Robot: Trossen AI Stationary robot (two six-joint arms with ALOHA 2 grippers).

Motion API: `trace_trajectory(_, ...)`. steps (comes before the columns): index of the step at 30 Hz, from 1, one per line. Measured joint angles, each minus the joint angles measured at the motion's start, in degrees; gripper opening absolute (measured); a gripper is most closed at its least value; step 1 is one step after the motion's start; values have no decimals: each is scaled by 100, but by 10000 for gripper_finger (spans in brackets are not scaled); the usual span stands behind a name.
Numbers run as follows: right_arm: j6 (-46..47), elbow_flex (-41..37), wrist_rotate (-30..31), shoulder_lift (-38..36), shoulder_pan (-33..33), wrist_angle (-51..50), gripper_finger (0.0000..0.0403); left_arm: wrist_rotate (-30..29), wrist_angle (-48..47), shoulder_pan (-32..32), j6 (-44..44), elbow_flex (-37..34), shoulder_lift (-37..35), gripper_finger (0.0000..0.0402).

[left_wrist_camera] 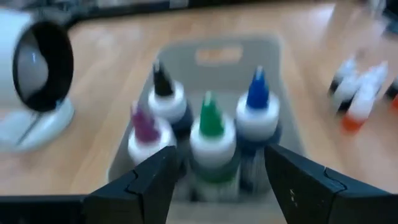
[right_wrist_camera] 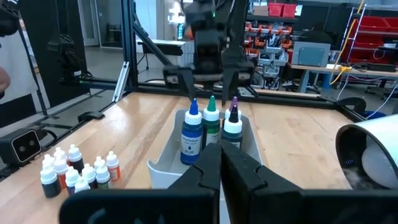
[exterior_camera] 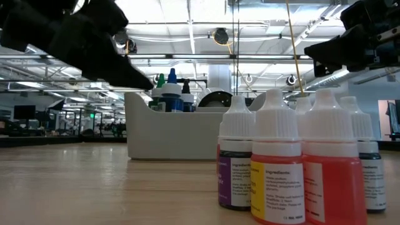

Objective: Pick & Place food coloring
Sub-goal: Adjust the large green food coloring bottle on the gray bin

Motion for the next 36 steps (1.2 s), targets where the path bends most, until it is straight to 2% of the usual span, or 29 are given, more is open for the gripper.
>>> trace_trajectory(8, -24, 0, 133, 2, -3, 14, 0, 194, 225, 171, -36, 4, 409, 245)
trace_trajectory(24, -24, 0, 131, 11, -3, 14, 0, 195, 390, 331, 92, 2, 407, 234)
trace_trajectory(30, -24, 0, 131, 11, -3, 14, 0, 336, 412, 331, 85, 2, 407, 216)
trace_trajectory(36, -44, 0, 131, 11, -3, 15, 0, 343, 453, 331, 62, 4, 407, 181)
